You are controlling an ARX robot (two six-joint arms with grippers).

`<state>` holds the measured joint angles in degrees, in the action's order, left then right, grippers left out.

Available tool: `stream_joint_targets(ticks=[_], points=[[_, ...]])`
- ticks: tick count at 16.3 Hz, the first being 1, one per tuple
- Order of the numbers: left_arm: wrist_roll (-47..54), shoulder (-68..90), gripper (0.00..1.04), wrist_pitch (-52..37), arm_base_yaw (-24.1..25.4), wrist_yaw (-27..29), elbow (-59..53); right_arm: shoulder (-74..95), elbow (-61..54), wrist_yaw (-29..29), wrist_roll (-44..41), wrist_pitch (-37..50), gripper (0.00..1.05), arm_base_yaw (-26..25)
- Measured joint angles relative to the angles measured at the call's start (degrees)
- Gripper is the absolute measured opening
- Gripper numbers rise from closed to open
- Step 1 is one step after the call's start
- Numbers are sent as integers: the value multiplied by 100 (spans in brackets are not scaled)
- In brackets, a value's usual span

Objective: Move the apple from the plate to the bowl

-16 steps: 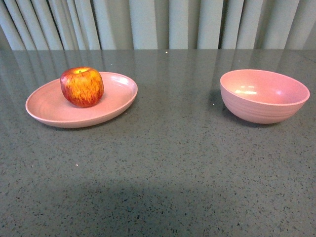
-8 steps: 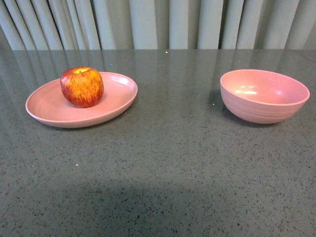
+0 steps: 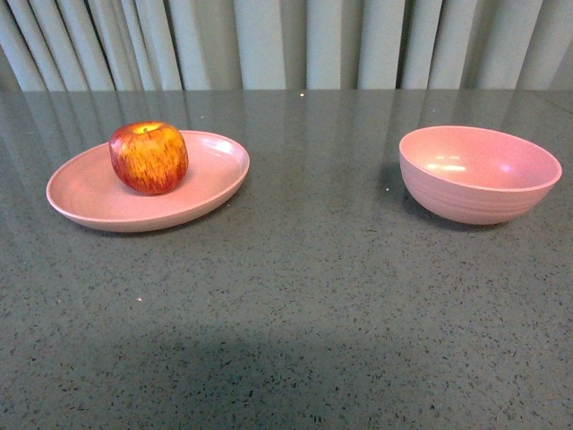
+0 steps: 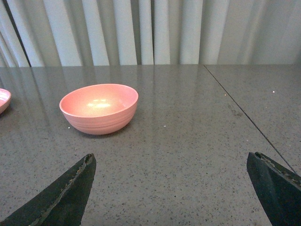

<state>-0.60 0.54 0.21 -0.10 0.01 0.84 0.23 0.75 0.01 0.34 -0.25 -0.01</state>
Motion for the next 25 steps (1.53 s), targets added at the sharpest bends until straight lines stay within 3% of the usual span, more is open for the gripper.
stream_joint_targets(ticks=[5,7,11,14,16,19,25], points=[[0,0,98,0,0,0,0,0,0,0,0,0,98,0],[0,0,98,-2,0,4,0,951,570,968,426,-1364,98,-306],[0,0,98,-2,0,0,0,2000,1401,1285,525,-354,98,-393],[0,0,98,-2,0,0,0,3921,2621,975,459,691,98,157],[0,0,98,0,0,0,0,5445,3755,553,339,929,98,472],[2,0,98,-2,0,0,0,7222,4883,-50,195,844,98,796],[0,0,98,0,0,0,0,9062,5914,-155,184,157,98,824]])
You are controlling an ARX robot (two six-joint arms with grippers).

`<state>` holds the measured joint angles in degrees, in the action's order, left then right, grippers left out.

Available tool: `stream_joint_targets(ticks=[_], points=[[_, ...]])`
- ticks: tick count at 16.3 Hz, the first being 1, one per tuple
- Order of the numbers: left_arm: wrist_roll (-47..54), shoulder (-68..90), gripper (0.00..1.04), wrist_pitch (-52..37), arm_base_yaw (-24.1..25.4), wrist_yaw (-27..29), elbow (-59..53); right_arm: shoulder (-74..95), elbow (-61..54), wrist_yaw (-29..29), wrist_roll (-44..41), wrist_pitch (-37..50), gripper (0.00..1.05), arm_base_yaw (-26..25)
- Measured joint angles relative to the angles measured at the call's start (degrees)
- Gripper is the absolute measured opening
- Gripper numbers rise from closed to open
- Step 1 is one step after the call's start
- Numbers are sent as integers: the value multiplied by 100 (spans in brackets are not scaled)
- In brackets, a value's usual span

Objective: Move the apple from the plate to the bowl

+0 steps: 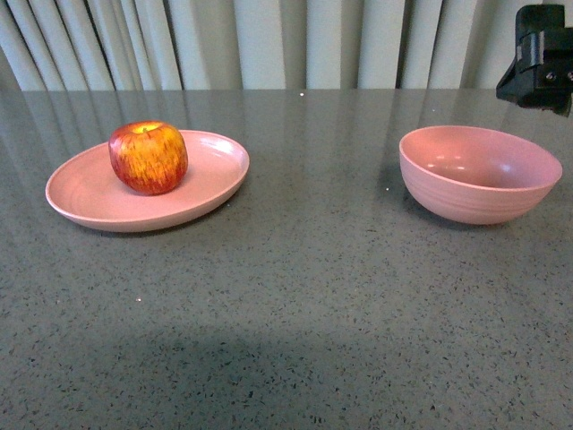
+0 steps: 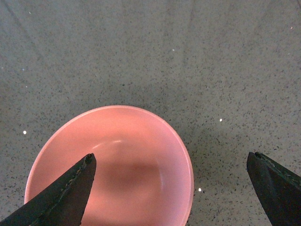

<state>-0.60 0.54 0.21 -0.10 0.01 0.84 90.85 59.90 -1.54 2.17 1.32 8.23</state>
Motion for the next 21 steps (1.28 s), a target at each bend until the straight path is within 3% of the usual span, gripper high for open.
stream_joint_targets(ticks=[11,12,16,19,21], points=[[0,0,98,0,0,0,0,1075,382,-254,201,-234,98,-188],[0,0,98,0,0,0,0,1115,413,-251,205,-275,92,-186],[0,0,98,-2,0,0,0,1121,529,-210,251,-396,50,-146],[0,0,98,0,0,0,0,1158,610,-203,348,-459,5,-155],[0,0,98,0,0,-2,0,1158,678,-177,382,-457,2,-155]])
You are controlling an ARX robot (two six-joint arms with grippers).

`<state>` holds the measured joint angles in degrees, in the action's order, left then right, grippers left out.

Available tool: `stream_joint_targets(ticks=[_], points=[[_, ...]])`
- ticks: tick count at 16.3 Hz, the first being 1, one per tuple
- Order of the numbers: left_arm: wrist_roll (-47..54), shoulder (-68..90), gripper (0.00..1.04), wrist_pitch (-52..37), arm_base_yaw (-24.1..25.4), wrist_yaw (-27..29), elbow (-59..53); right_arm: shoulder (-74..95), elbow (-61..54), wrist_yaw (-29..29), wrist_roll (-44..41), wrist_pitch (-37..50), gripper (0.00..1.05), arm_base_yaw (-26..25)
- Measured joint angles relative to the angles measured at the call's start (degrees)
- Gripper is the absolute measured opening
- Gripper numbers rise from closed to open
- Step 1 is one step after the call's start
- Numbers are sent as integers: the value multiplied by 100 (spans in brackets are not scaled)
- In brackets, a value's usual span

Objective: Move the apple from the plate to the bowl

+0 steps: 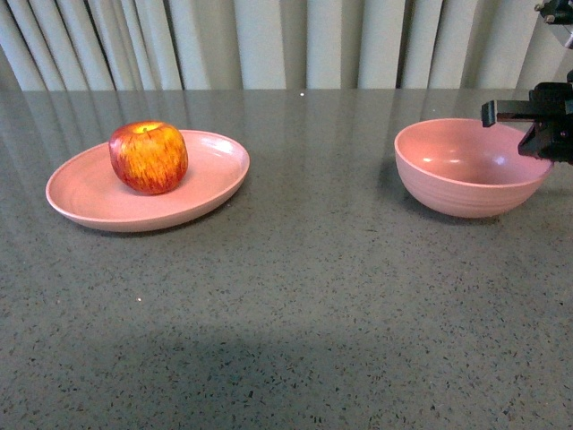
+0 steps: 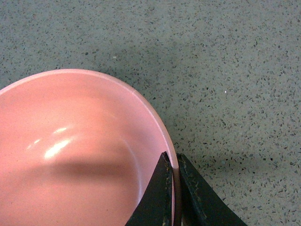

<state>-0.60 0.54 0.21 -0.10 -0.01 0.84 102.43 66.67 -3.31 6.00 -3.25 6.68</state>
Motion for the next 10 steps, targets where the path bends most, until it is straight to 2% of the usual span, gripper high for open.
stream_joint_targets(ticks=[10], points=[[2,0,98,0,0,2,0,-299,87,208,105,-402,2,-26]])
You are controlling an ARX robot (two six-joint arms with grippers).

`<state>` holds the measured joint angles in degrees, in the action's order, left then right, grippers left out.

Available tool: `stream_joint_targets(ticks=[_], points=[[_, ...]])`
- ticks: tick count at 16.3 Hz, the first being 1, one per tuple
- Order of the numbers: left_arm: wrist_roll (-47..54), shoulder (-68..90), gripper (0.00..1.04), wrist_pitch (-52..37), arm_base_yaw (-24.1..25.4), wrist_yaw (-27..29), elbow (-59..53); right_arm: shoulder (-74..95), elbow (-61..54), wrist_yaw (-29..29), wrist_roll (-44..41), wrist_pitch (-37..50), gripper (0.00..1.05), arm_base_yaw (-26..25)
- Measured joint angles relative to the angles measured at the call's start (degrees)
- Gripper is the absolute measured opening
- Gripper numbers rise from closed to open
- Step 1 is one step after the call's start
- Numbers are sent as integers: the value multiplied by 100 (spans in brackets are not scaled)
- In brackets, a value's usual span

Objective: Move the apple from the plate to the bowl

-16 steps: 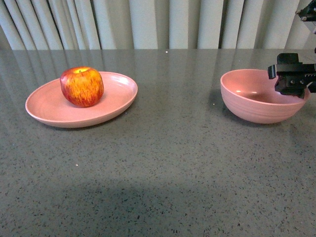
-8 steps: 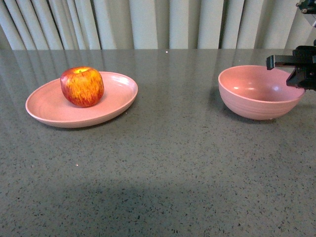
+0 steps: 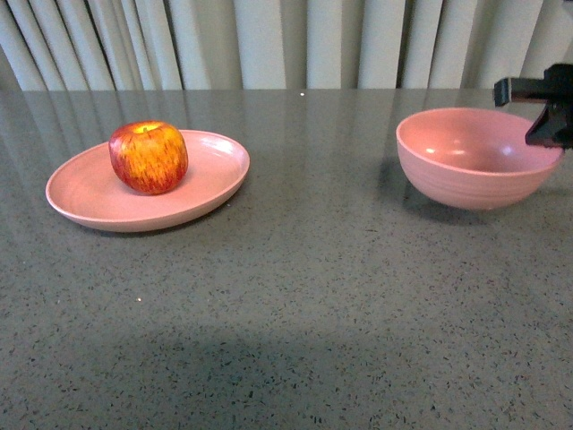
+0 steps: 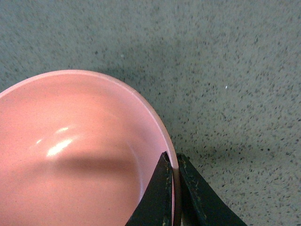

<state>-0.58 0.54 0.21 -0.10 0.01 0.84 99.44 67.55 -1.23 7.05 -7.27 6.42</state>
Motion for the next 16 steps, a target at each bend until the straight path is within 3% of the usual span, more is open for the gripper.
stream_joint_targets(ticks=[8,16], points=[[-2,0,98,0,0,0,0,-389,328,-11,103,-223,2,828],[0,0,98,0,0,0,0,522,931,-247,452,-328,2,1582]])
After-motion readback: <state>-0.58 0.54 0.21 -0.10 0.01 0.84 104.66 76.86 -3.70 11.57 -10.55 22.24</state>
